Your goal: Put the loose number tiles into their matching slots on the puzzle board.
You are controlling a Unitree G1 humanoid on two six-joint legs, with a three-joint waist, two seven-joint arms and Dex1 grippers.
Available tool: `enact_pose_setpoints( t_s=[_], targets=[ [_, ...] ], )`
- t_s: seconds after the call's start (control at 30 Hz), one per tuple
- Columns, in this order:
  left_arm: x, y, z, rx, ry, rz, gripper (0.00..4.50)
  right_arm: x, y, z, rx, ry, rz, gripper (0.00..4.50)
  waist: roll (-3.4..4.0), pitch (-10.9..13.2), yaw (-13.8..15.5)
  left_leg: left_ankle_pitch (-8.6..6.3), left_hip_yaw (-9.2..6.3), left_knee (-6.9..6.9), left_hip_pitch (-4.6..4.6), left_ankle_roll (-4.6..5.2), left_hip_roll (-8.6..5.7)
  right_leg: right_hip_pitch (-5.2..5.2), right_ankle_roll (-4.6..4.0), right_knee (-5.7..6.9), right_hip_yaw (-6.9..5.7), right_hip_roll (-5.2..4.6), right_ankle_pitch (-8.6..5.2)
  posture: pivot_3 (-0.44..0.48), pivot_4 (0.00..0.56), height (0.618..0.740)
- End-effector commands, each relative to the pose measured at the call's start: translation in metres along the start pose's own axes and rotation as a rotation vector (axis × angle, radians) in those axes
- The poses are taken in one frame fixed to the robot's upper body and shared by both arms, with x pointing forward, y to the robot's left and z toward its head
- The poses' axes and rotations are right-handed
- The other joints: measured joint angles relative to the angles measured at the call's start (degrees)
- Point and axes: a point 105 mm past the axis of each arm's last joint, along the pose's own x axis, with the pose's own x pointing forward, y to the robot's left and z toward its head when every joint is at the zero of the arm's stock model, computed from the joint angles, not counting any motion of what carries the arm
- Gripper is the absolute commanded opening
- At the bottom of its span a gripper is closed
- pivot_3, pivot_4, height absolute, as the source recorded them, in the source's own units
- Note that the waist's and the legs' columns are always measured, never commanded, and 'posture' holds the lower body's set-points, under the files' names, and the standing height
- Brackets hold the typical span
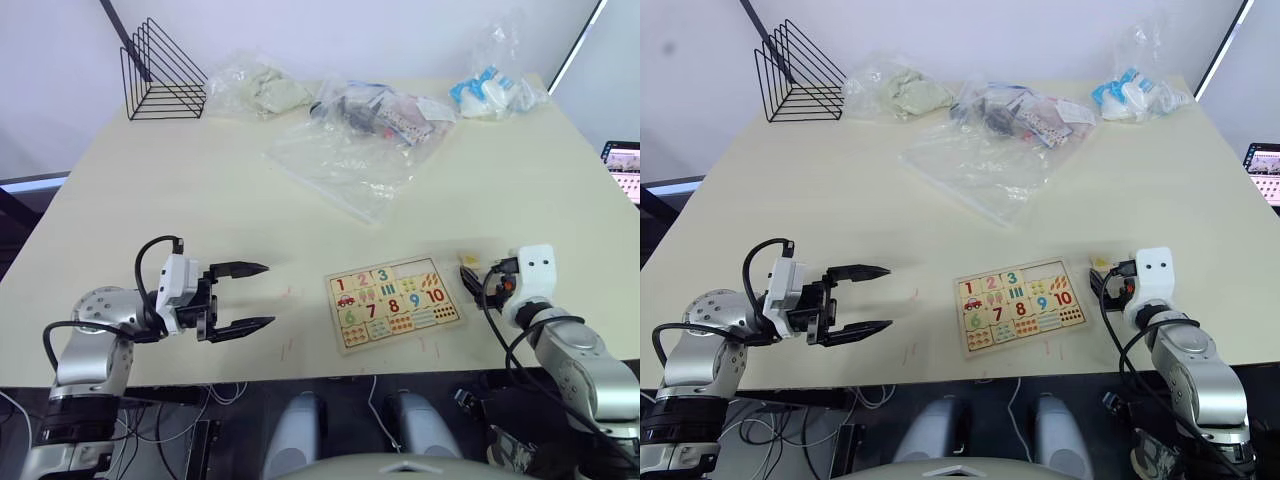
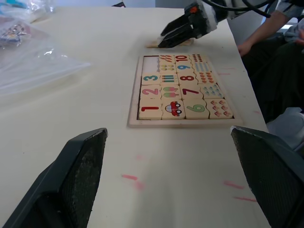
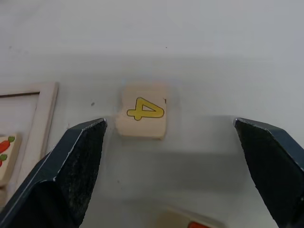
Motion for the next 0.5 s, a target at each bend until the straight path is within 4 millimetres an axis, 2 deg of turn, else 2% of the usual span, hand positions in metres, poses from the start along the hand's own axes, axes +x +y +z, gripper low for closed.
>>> enact_pose_setpoints(
  t_s=[0.03, 0.4, 0.5],
  targets=[
    [0.0013, 0.0021, 0.0091, 0.03, -0.019, -0.016, 4.41, -0.0018, 0.0038, 0.0128, -0.015, -0.036, 0.007, 4.5, 0.0, 0.0, 0.03, 0.0, 0.0, 0.0, 0.0, 0.0, 0.0, 0.0, 0.0, 0.0, 0.0, 0.0, 0.0, 0.0, 0.15, 0.74],
    [0.0042, 0.0021, 0.0119, 0.034, -0.03, -0.022, 4.41, 0.0044, 0.0023, 0.0067, -0.037, -0.002, -0.01, 4.5, -0.01, 0.0, -0.02, 0.0, -0.01, 0.0, -0.01, 0.0, 0.0, 0.0, 0.01, -0.01, -0.01, 0.0, 0.0, 0.0, 0.15, 0.74],
    [0.0042, 0.002, 0.0119, 0.033, -0.031, -0.02, 4.5, 0.004, 0.0042, 0.006, -0.026, 0.0, -0.012, 3.71, -0.01, 0.0, -0.06, 0.0, -0.02, -0.01, -0.01, 0.0, 0.0, 0.0, 0.01, 0.0, -0.01, 0.01, 0.0, 0.0, 0.15, 0.74]
  ],
)
